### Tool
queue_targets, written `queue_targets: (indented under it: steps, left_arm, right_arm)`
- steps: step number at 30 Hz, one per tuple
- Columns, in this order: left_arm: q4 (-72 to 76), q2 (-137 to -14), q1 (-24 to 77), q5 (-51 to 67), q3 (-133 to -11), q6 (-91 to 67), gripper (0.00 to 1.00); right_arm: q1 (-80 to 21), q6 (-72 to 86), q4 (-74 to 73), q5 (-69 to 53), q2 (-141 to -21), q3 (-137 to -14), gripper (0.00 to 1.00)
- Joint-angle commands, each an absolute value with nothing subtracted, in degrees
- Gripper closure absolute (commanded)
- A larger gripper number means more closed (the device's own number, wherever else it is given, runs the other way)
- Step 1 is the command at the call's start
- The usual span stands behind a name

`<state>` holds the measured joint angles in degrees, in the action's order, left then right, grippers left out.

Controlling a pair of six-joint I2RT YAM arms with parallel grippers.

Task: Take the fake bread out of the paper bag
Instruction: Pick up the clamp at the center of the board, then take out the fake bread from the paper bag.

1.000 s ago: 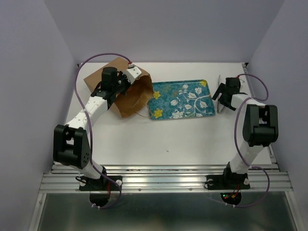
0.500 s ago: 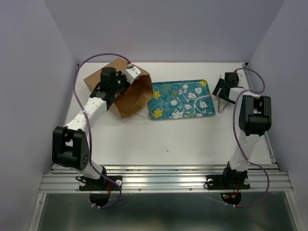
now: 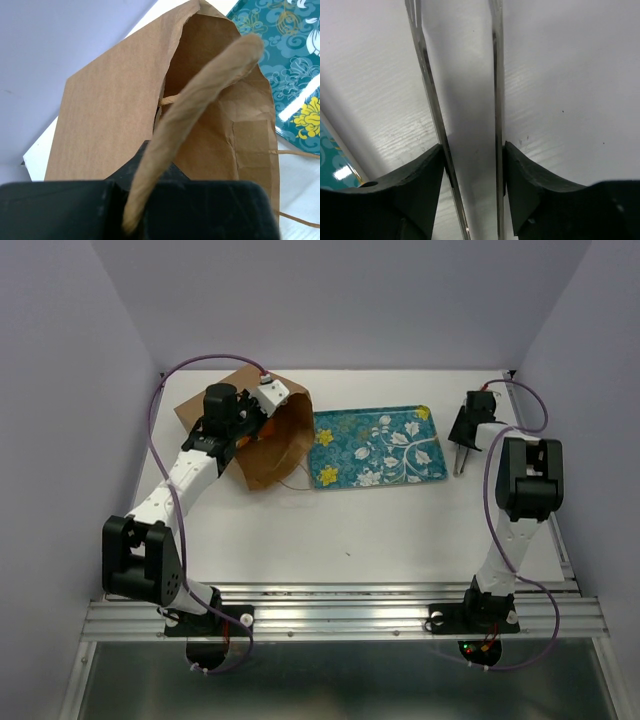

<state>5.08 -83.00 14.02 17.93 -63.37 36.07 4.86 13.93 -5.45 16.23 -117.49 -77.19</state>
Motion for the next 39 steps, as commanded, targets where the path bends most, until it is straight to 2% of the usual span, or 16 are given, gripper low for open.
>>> queue_targets:
  steps: [1,4,11,14,18,22,29,35,39]
  left_arm:
    - [9.75,-78.93,13.89,18.45,-62.49,35.16,1.00]
    - [10.46,-78.31,13.80,18.72,-62.05,34.89,1.00]
    - [10.98,-77.52,13.89,19.07,-61.35,34.19,1.00]
    - [11.42,-77.78,13.89,19.33,-61.35,33.75,1.00]
    - [11.43,-78.92,13.89,19.42,-62.22,33.58,1.00]
    - [11.08,-80.24,13.89,19.77,-63.10,32.96,1.00]
    - [11.07,-80.86,14.06,20.83,-63.54,32.96,1.00]
    - [10.02,-81.39,14.15,21.00,-64.51,32.87,1.00]
    - [9.40,-80.42,14.33,21.44,-64.16,33.31,1.00]
  right_arm:
    - [5.27,12.22,-5.89,16.26,-112.33,-75.41,0.49]
    - [5.27,12.22,-6.50,13.98,-108.20,-75.41,0.52]
    - [5.27,15.02,-13.35,0.54,-96.25,-75.32,0.48]
    - [5.27,16.69,-15.38,-10.25,-92.12,-73.22,0.44]
    - [5.27,19.86,-15.12,-27.71,-88.42,-70.93,0.44]
    - [1.60,18.46,-15.03,-37.34,-85.52,-69.52,0.45]
    - [-17.46,11.52,-17.40,-36.04,-82.44,-69.70,0.44]
    - [-25.04,3.17,-17.75,-35.34,-81.74,-69.78,0.44]
    - [-28.56,0.18,-17.31,-33.67,-85.77,-72.68,0.44]
